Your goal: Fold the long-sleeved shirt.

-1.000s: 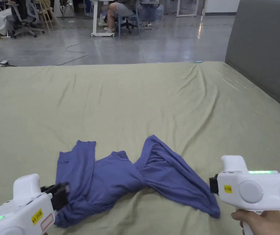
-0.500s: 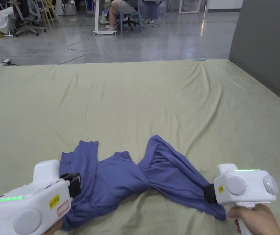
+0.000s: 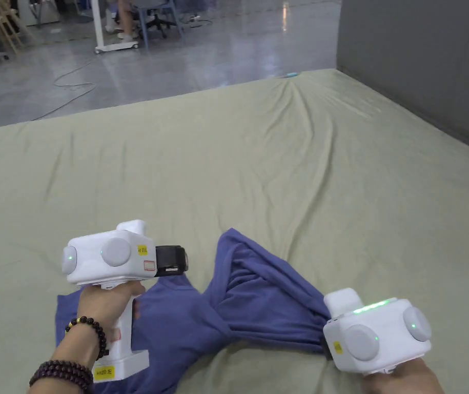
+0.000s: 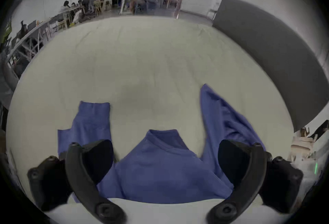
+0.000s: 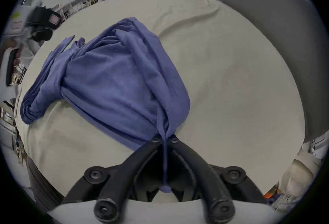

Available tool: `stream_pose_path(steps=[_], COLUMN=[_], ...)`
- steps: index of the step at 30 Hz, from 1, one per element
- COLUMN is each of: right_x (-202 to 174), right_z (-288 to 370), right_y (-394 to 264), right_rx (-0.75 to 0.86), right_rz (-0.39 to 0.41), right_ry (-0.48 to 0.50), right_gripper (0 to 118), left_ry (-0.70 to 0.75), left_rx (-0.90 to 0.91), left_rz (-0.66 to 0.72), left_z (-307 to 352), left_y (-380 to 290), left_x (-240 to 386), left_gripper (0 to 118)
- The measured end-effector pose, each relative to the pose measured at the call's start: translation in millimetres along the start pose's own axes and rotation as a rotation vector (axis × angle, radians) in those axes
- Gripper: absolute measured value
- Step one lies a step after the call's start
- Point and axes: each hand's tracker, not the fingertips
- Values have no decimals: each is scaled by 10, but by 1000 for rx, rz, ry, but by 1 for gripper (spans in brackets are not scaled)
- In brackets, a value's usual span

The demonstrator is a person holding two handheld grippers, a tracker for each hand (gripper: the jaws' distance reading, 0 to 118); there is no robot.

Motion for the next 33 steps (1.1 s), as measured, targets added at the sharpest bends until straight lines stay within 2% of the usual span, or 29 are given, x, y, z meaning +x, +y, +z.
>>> stream_pose_path(steps=[4, 10, 13, 14, 15, 16, 20, 24, 27, 29, 33], right_x=[33, -13, -1, 1, 2, -3, -7, 68, 109, 132, 62], right_z=[-34, -60, -74, -75, -77, -83, -62, 125, 558, 961, 1703], right_y=[19, 41, 35, 35, 37, 40, 72, 196, 484, 909, 1842], right_rx=[-14, -24, -24, -24, -23, -24, -34, -50, 110, 217, 395], right_rz=[-10, 13, 4, 4, 4, 3, 6, 6, 1, 12, 93], right_ry=[16, 0, 2, 3, 3, 2, -2, 27, 60, 88, 34], right_gripper=[0, 0, 0, 0, 0, 0, 0, 0, 0, 0, 0], left_ry=[12, 111, 126, 150, 180, 126, 112, 83, 34, 26, 4], left_rx=[-77, -209, -167, -174, -150, -136, -77, 21, 145, 238, 450], left_rz=[22, -71, -53, -59, -91, -83, -36, -53, -28, 3, 33], left_z=[-252, -531, -430, -347, -266, -188, 108, 637, 1208, 1722, 2745], left_y=[13, -99, -145, -145, -139, -135, -75, -87, -10, 130, 469], left_x=[0, 46, 87, 120, 117, 92, -38, -57, -120, -166, -229], left_gripper=[117, 115, 84, 63, 32, 1, 1, 1, 1, 1, 1])
